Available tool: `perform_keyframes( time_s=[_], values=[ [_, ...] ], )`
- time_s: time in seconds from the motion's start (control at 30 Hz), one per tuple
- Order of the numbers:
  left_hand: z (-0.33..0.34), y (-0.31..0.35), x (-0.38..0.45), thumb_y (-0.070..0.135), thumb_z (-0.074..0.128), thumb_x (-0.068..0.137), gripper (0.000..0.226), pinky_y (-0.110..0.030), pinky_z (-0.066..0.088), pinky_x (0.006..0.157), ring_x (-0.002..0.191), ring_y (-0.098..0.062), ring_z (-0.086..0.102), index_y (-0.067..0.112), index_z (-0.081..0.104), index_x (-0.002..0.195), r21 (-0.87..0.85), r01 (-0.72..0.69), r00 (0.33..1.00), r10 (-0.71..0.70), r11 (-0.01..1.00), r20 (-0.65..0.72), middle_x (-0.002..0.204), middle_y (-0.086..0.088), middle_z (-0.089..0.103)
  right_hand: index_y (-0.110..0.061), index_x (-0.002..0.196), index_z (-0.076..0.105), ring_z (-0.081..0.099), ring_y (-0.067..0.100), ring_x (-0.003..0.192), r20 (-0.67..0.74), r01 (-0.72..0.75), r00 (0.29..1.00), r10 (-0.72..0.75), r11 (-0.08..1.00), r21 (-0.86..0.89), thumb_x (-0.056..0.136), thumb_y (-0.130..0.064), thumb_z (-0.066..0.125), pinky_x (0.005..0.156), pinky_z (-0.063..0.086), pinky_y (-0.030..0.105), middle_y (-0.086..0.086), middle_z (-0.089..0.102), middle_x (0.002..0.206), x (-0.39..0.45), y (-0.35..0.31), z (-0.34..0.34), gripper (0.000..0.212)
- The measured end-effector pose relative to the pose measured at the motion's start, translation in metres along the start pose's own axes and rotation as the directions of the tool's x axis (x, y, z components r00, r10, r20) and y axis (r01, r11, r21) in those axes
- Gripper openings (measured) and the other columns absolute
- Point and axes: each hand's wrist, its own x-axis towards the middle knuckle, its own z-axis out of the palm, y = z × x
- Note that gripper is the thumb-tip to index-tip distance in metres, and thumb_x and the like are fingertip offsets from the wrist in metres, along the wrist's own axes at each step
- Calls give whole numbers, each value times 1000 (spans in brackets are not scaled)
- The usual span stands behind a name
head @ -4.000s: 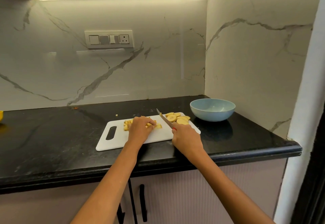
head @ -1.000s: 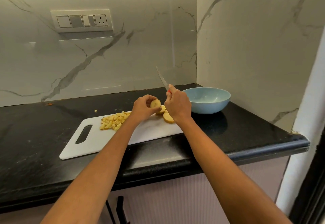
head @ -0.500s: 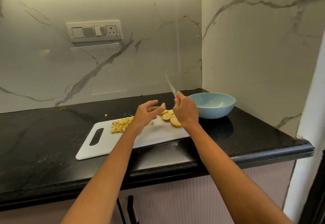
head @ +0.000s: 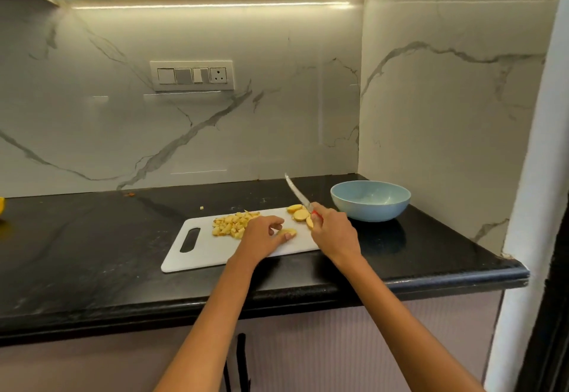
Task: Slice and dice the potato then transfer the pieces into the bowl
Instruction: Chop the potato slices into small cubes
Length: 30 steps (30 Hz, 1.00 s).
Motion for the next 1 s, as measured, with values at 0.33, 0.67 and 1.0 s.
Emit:
perform_keyframes(
  time_s=[0.33, 0.67, 1.0],
  values=[
    [-2, 2, -4, 22, 70, 82, 43, -18, 42, 80, 99, -18, 59, 5, 61, 120, -59, 54, 998, -55, 997, -11, 113, -11, 66, -13, 108, 59, 57, 19, 84, 202, -35, 976, 82, 973, -227, 94, -20, 45, 69, 42, 27, 6, 63, 101, -31, -18, -7, 21],
    [-2, 2, -3, 25, 70, 82, 36, -20, 43, 79, 94, -13, 57, 8, 66, 114, -75, 68, 998, -68, 995, 2, 113, -7, 67, -13, 114, 56, 52, 14, 78, 226, 5, 972, 66, 954, -301, 96, -19, 46, 66, 38, 23, 6, 62, 101, -39, -28, -11, 21],
    [-4, 2, 1, 26, 74, 79, 23, -15, 36, 65, 72, -5, 51, 10, 74, 95, -58, 85, 996, -85, 995, 4, 99, -3, 70, -9, 119, 54, 60, 21, 98, 283, 103, 959, 12, 916, -388, 95, -18, 50, 75, 44, 26, 9, 60, 112, -38, -35, -13, 26]
  ],
)
